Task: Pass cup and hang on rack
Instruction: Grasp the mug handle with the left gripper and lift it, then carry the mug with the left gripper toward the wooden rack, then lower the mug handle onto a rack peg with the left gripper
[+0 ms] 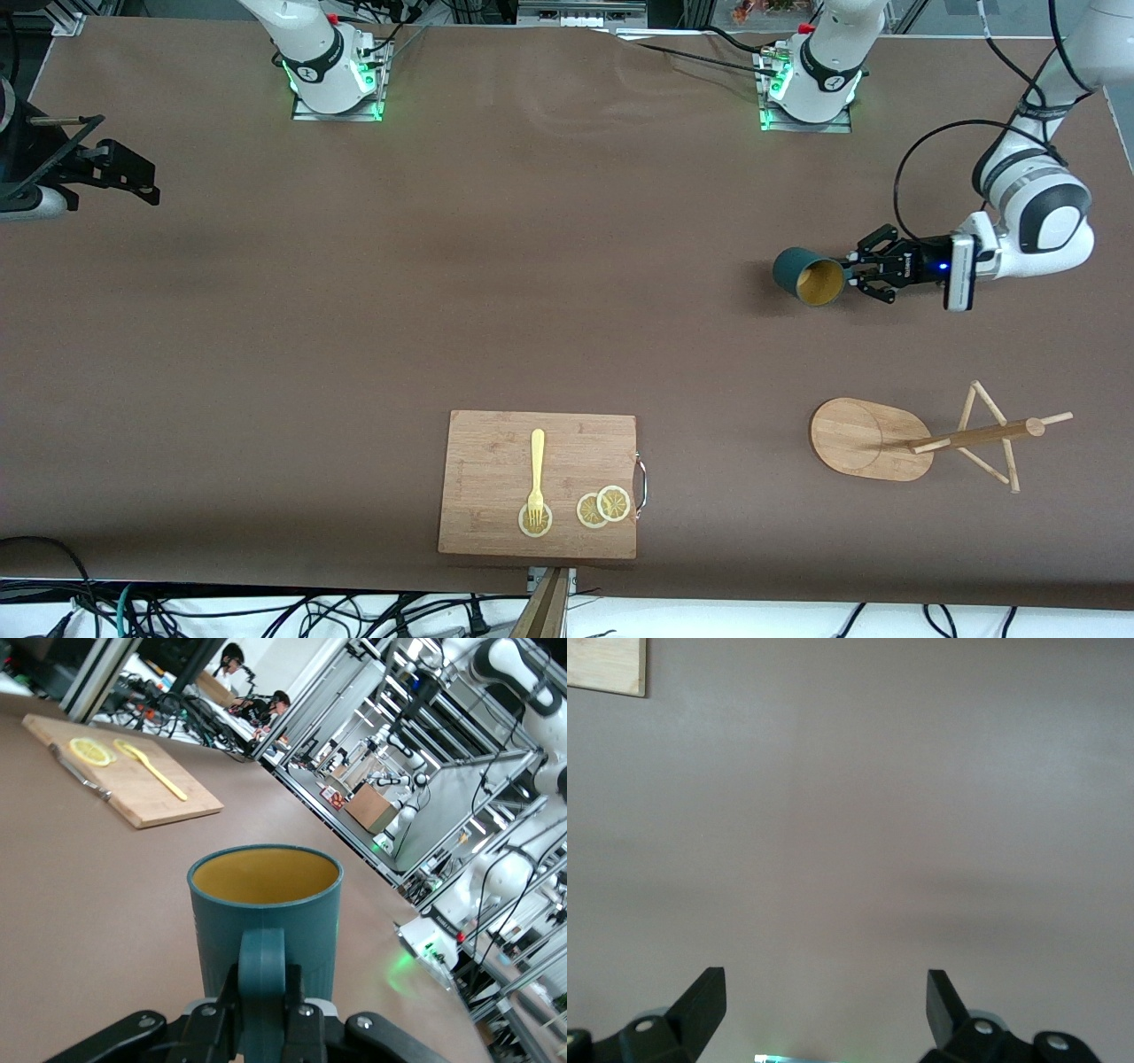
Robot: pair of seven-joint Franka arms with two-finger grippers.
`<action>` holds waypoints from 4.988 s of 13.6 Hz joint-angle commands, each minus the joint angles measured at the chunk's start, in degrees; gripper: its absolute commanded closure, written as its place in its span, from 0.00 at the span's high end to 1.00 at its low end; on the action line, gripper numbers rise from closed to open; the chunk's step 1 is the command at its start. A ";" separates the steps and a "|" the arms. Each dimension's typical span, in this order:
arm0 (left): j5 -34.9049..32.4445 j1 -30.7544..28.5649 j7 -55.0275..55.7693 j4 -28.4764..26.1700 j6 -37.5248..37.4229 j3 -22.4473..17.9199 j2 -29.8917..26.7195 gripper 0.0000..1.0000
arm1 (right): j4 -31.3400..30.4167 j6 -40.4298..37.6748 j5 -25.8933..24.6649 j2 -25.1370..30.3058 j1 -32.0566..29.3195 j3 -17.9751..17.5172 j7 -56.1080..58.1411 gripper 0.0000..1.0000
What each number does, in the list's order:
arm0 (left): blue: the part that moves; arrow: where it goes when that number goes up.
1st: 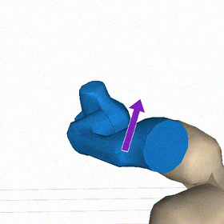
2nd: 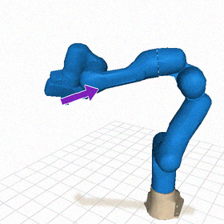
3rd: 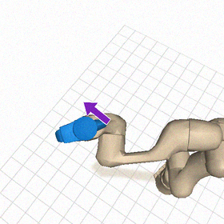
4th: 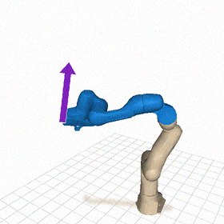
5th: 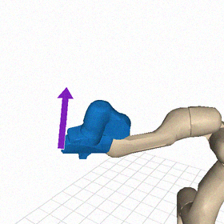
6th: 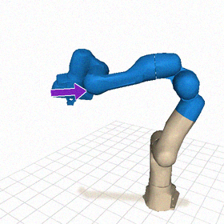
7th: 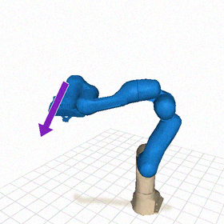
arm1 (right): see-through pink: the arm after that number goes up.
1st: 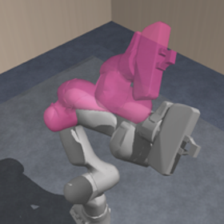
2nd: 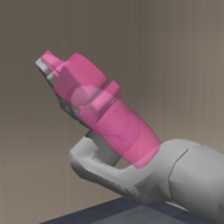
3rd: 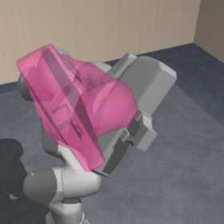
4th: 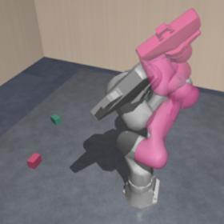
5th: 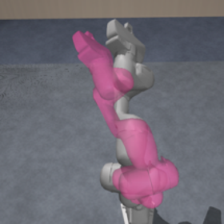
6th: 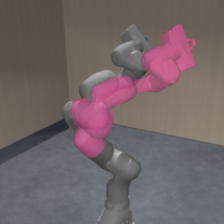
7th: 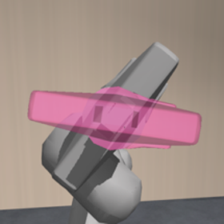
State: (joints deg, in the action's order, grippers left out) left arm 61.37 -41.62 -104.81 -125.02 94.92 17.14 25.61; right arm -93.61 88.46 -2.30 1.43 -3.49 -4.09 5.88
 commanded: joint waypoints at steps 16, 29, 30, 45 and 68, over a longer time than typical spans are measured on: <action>-6.35 -2.16 73.94 39.05 -13.97 0.18 14.21 0.00 | 1.50 -0.92 0.10 -0.73 -0.28 -0.48 1.06 1.00; -5.64 0.13 92.77 48.82 -13.97 -0.17 17.46 0.00 | 1.42 -0.92 0.10 -0.82 -0.28 -0.39 1.24 1.00; -5.64 0.22 92.77 48.91 -13.89 -0.17 17.64 0.00 | 1.41 -0.92 0.10 -0.82 -0.28 -0.39 1.24 1.00; -5.82 1.10 97.61 60.51 -13.36 -2.19 26.60 0.01 | 1.41 -0.22 0.19 -1.08 -0.28 -0.39 1.24 1.00; -25.75 4.79 97.17 68.07 -26.26 -2.37 20.02 1.00 | 1.41 -0.31 0.28 -1.17 -0.28 -0.39 1.24 1.00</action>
State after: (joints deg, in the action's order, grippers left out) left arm 40.55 -38.33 -8.07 -57.94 71.24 14.99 48.63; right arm -93.53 88.54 -2.29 0.87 -3.49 -4.27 6.27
